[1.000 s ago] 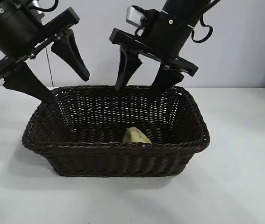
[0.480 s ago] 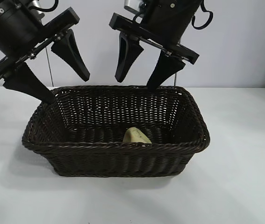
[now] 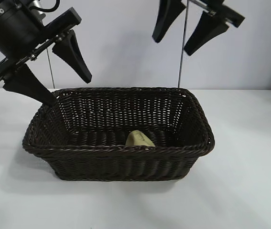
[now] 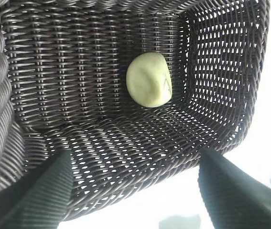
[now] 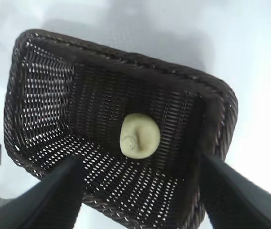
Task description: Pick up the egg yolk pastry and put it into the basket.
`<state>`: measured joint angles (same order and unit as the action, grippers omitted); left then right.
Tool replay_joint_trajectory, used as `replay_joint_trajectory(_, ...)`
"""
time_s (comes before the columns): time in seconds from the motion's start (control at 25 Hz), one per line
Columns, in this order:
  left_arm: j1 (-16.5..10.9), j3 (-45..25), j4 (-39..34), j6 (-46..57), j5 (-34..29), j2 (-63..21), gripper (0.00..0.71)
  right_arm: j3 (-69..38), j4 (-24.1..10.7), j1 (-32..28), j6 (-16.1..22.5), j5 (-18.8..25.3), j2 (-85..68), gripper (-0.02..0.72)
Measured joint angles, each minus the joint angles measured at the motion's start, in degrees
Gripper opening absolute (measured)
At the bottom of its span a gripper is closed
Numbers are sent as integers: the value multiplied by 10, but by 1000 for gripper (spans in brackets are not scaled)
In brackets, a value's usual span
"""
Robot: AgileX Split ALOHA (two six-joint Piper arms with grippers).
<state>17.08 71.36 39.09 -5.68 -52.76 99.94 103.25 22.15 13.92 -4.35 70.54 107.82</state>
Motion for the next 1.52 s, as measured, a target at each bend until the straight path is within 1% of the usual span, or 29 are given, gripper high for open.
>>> replay_joint_trajectory(0.2,0,0,0,0,0,0,532,-6,-1,-10,-4,1,-6,497)
replay_joint_trajectory(0.36,0,0,0,0,0,0,532,-50,-3,-10,-19,1,-10,497)
replay_joint_trajectory(0.56,0,0,0,0,0,0,532,-94,-19,-10,-25,1,-11,497)
replay_joint_trajectory(1.52,0,0,0,0,0,0,532,-99,-25,-10,-30,0,-11,497)
